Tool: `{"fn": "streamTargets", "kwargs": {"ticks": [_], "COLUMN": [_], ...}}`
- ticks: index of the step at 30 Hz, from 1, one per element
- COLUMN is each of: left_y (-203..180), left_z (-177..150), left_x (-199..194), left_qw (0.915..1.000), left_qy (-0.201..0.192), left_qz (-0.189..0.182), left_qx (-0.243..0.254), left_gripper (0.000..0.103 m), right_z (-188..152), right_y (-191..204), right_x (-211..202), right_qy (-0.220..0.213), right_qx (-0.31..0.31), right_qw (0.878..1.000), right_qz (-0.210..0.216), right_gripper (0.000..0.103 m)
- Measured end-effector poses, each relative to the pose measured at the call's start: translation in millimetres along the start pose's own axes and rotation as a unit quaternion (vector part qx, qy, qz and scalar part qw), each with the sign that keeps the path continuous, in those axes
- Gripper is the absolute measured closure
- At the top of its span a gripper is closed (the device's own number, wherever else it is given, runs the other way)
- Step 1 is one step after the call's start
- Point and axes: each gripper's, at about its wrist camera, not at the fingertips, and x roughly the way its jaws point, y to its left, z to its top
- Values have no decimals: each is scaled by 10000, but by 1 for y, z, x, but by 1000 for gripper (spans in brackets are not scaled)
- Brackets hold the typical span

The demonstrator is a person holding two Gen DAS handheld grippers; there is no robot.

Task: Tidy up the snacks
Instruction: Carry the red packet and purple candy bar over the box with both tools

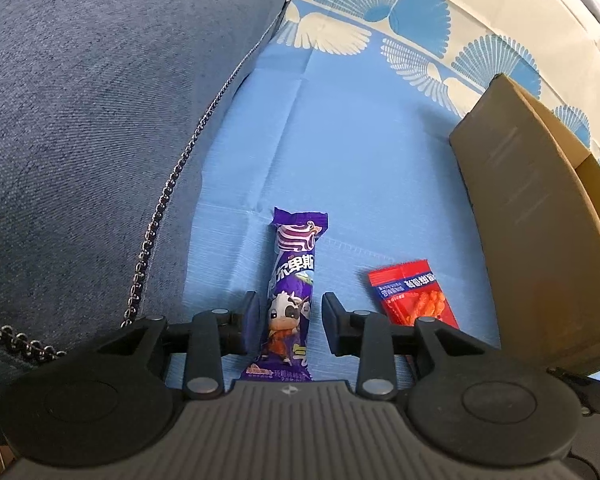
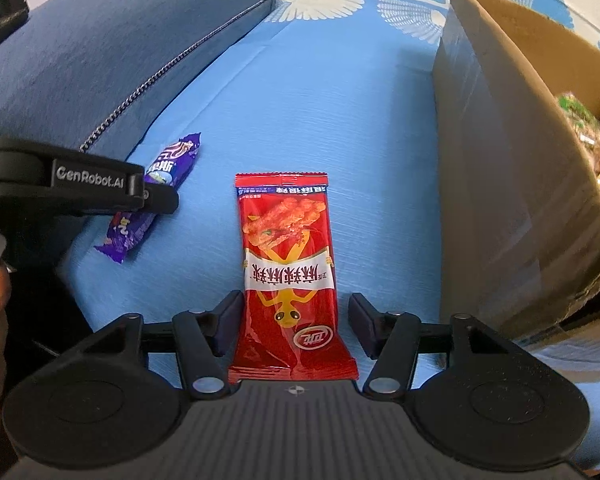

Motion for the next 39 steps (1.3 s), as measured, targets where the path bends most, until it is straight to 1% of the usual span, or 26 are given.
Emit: {"fn": "streamTargets", "kwargs": {"ticks": [3, 5, 6, 9, 13, 17, 22, 28, 32, 35, 39], "left_y": [-3, -5, -6, -7, -4, 2, 12, 19, 21, 22, 32], "left_z": [0, 0, -1, -1, -2, -1, -2, -4, -3, 0, 5], "left_x": [1, 1, 2, 1, -4, -14, -31, -48, -59, -65, -67], "left_qw": [10000, 9999, 9998, 9998, 9998, 9992, 9956, 9887, 9850, 9837, 9796], "left_qy": [8, 8, 11, -26, -165, -397, -827, -1298, -1516, -1540, -1285], "left_qz": [39, 79, 89, 96, 64, -50, -318, -527, -614, -668, -847], "left_qx": [70, 131, 160, 187, 110, -44, -322, -527, -557, -644, -1294], "left_gripper": [67, 73, 78, 83, 84, 85, 85, 85, 85, 85, 85], "right_z": [-1, -1, -1, 2, 7, 10, 15, 21, 23, 25, 31], "right_y": [2, 3, 2, 2, -1, -3, -4, -7, -8, -11, -19], "right_x": [-3, -5, -6, -11, -21, -30, -44, -73, -93, -107, -119], "right_qy": [-63, -95, -119, -212, -426, -581, -829, -1372, -1863, -2223, -2642], "right_qx": [-172, -180, -165, -81, -10, 76, 206, 301, 251, 194, 126], "right_qw": [9998, 9998, 9998, 9997, 9991, 9982, 9962, 9894, 9811, 9735, 9631], "right_qz": [-42, -51, -44, -1, 36, 92, 193, 371, 460, 508, 503], "right_gripper": [57, 59, 61, 63, 64, 65, 65, 65, 65, 65, 65]}}
